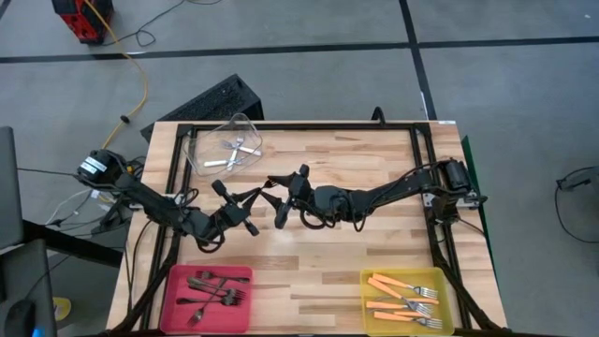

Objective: Sort silverware by color (type)
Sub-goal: Put the black fork into the red bin

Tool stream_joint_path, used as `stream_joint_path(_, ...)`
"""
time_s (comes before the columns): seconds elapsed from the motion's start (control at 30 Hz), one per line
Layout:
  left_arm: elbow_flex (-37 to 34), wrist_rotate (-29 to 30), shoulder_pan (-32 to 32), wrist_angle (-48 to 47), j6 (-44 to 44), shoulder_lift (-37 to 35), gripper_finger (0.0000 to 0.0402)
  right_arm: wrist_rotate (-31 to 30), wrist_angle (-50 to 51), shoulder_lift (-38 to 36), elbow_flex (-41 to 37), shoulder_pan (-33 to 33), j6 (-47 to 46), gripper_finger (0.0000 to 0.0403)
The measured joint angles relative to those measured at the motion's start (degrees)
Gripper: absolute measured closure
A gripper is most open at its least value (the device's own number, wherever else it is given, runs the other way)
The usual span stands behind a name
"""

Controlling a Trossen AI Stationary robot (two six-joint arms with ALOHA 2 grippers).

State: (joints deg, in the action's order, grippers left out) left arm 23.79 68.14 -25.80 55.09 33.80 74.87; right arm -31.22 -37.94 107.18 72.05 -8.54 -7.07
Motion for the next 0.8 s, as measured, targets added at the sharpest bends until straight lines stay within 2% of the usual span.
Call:
stream_joint_path(0.17, 0.0, 0.1, 0.0, 0.0, -0.4, 0.0, 0.0401, -0.4, 0.3, 0.0, 0.0, 0.0, -0.5, 0.019)
stream_joint_path(0.57, 0.0, -0.2, 0.0, -0.1, -0.4, 0.1, 0.0401, -0.1, 4.5, -0.1, 0.1, 0.8, -5.1, 0.0379)
stream_joint_path(0.8, 0.0, -1.4, -0.4, -0.1, 0.3, 0.1, 0.0399, -0.1, 4.8, -0.1, 0.1, 0.5, -5.1, 0.038)
